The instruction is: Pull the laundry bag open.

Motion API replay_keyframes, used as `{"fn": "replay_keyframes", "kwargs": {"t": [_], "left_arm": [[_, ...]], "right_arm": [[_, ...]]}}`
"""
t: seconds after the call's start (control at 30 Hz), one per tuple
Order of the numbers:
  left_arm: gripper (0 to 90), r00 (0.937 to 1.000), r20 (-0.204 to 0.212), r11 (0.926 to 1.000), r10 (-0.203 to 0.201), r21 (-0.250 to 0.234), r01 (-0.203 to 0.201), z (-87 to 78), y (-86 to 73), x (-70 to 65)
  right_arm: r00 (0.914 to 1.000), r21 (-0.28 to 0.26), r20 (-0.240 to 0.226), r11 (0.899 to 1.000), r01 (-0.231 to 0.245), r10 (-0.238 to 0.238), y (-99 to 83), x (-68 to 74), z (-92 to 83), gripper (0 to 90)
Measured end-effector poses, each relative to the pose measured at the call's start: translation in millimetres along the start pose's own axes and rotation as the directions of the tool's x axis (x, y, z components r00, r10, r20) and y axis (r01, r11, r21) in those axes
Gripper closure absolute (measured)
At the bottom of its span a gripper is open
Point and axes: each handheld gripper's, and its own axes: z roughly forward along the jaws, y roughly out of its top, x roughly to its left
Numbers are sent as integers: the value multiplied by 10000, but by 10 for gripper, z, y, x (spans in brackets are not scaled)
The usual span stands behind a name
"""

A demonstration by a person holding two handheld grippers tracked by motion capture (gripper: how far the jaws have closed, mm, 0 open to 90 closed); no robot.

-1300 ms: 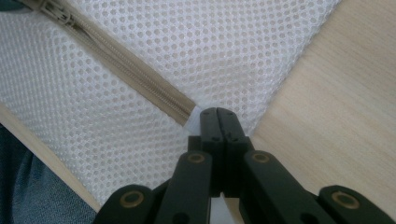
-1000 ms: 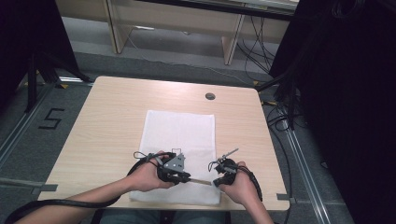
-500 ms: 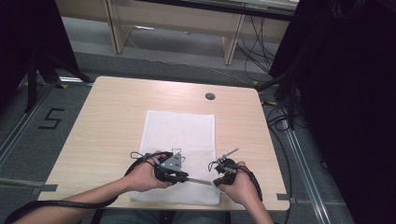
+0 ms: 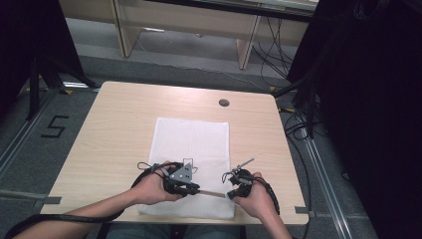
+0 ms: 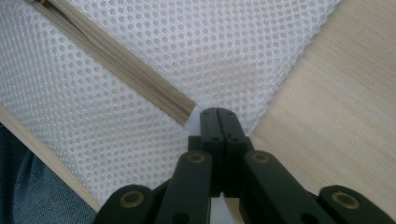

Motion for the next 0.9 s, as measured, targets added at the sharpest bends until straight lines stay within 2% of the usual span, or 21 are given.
{"fn": "replay_keyframes", "kwargs": {"t": [0.2, 0.27, 0.53, 0.7, 0.77, 0.9], "left_arm": [[821, 10000, -48, 10000, 61, 33, -61, -9, -5, 3], [821, 10000, -3, 9999, -73, -74, 73, -18, -13, 3], [821, 10000, -41, 10000, -89, 12, 89, -32, -24, 9], [821, 9999, -17, 9999, -100, -19, 100, -47, -37, 9], [821, 10000, 20, 9999, -97, -25, 97, -51, -35, 12], [821, 10000, -16, 10000, -52, -29, 52, -49, -41, 8]], "right_arm": [[10000, 6, 5, 10000, -4, 4, 0, 0, 0, 900], [10000, 14, 7, 10000, -1, 1, 0, 0, -1, 900], [10000, 17, 11, 10000, -4, 4, -1, -3, -1, 900], [9999, 43, -47, 9999, -164, 164, 4, 8, -10, 900], [10000, 19, 13, 10000, 0, 0, -1, -3, -1, 900], [10000, 15, 10, 10000, -1, 1, -1, -2, -1, 900]]}}
